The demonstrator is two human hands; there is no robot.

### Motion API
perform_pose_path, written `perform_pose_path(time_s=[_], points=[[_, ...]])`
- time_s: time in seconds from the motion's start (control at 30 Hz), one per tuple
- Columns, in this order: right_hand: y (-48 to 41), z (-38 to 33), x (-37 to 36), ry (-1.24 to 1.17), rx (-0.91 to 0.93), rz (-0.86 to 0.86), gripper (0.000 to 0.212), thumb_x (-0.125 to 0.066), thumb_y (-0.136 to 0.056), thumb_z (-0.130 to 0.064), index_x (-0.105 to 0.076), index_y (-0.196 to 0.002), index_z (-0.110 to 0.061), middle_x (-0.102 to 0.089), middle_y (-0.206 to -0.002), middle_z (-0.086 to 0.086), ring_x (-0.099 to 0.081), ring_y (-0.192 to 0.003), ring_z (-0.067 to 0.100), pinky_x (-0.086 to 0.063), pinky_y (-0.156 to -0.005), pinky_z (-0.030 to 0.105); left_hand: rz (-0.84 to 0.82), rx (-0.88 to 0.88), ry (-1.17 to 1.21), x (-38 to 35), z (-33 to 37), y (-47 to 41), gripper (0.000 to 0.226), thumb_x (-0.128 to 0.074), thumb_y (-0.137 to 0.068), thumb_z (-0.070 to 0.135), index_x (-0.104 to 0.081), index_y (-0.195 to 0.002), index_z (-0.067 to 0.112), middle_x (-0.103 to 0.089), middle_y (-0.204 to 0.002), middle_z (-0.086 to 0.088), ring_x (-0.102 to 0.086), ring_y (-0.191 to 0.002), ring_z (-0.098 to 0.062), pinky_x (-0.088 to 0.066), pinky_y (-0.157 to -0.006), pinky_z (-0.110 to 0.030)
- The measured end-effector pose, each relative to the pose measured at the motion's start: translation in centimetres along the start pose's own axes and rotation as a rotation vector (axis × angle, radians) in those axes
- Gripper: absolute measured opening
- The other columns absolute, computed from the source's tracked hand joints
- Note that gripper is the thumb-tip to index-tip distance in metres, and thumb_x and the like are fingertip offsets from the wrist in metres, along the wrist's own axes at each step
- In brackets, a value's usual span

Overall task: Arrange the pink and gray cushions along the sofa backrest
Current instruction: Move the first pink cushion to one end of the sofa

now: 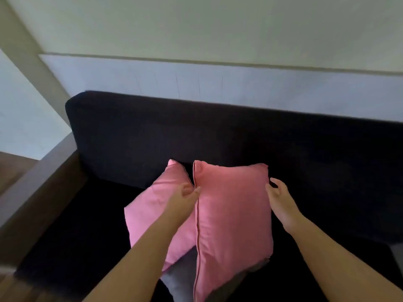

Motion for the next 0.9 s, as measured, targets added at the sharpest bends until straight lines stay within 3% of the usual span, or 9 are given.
perform_pose_path(time_s=[0.13, 0.2, 0.37, 0.47, 0.6, 0.73, 0.83, 0.9], points=[[-3.1, 4.2, -0.6, 0.047, -0.150, -0.075, 0.060, -0.041, -0.098, -0.047, -0.025, -0.153, -0.027, -0.040, -0.152, 0.006, -0.048, -0.127, 0.023, -0.038, -0.091, 0.032, -0.094, 0.087, -0.018, -3.6, -1.7, -1.3, 0.073, -0.058, -0.094, 0.042, -0.029, -0.155, 0.014, -0.039, -0.156, -0.005, -0.040, -0.142, -0.021, -0.031, -0.103, -0.024], [-4.7, 5.8, -1.1, 0.065, -0.196, -0.102, 0.062, -0.041, -0.099, -0.045, -0.022, -0.155, -0.026, -0.038, -0.154, 0.007, -0.046, -0.131, 0.026, -0.037, -0.094, 0.033, -0.065, 0.120, 0.005, -4.6, -2.7, -2.5, 0.074, -0.060, -0.093, 0.041, -0.028, -0.154, 0.014, -0.038, -0.157, -0.003, -0.039, -0.142, -0.020, -0.031, -0.099, -0.021], [-7.7, 8.3, -0.7, -0.016, -0.331, -0.026, 0.072, -0.041, -0.096, -0.055, -0.013, -0.156, -0.027, -0.037, -0.154, 0.011, -0.044, -0.132, 0.031, -0.039, -0.098, 0.040, 0.017, 0.162, 0.154, -5.7, -4.0, -4.0, 0.065, -0.063, -0.092, 0.040, -0.035, -0.148, 0.024, -0.048, -0.143, 0.005, -0.049, -0.121, -0.014, -0.038, -0.092, -0.023], [-9.3, 10.3, -0.1, -0.050, -0.415, 0.032, 0.077, -0.037, -0.093, -0.062, -0.015, -0.156, -0.026, -0.035, -0.156, 0.011, -0.042, -0.135, 0.033, -0.037, -0.103, 0.045, 0.026, 0.254, 0.206, -5.6, -6.6, -5.0, 0.069, -0.059, -0.093, 0.044, -0.031, -0.152, 0.022, -0.043, -0.151, 0.000, -0.046, -0.132, -0.020, -0.038, -0.101, -0.027], [-10.3, 12.5, 0.0, -0.101, -0.504, 0.029, 0.083, -0.030, -0.085, -0.074, -0.031, -0.152, -0.025, -0.045, -0.148, 0.008, -0.049, -0.127, 0.031, -0.038, -0.107, 0.047, -0.037, 0.449, 0.205, -6.0, -10.3, -6.0, 0.095, -0.053, -0.080, 0.072, -0.029, -0.154, 0.019, -0.041, -0.156, -0.004, -0.046, -0.136, -0.029, -0.039, -0.111, -0.044], [-8.6, 12.2, -0.6, -0.154, -0.552, 0.008, 0.108, -0.035, -0.064, -0.091, -0.035, -0.151, -0.026, -0.047, -0.148, 0.007, -0.050, -0.127, 0.029, -0.036, -0.109, 0.049, -0.023, 0.503, 0.244, -5.5, -11.1, -6.8, 0.121, -0.047, -0.057, 0.091, -0.028, -0.155, 0.024, -0.041, -0.156, -0.004, -0.045, -0.137, -0.030, -0.036, -0.113, -0.047], [-6.8, 10.4, -0.1, -0.139, -0.479, 0.094, 0.092, -0.031, -0.081, -0.079, -0.032, -0.152, -0.020, -0.041, -0.152, 0.009, -0.044, -0.133, 0.030, -0.034, -0.110, 0.045, 0.054, 0.519, 0.311, -5.2, -9.3, -6.8, 0.105, -0.040, -0.070, 0.087, -0.030, -0.154, 0.024, -0.044, -0.152, -0.003, -0.045, -0.136, -0.030, -0.035, -0.113, -0.044], [-5.3, 9.6, 0.8, -0.124, -0.446, 0.165, 0.088, -0.030, -0.086, -0.075, -0.033, -0.151, -0.017, -0.042, -0.151, 0.011, -0.044, -0.132, 0.031, -0.035, -0.106, 0.045, 0.065, 0.490, 0.333, -5.4, -7.2, -7.0, 0.093, -0.040, -0.080, 0.080, -0.035, -0.152, 0.021, -0.050, -0.145, -0.003, -0.050, -0.129, -0.029, -0.040, -0.105, -0.040]])
Point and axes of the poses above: each hand's wrist, its own y-axis away from the middle knuckle, its own x-axis out of the back of the hand, z = x × y, the point moved 8 cm from there along -y, towards the middle knuckle
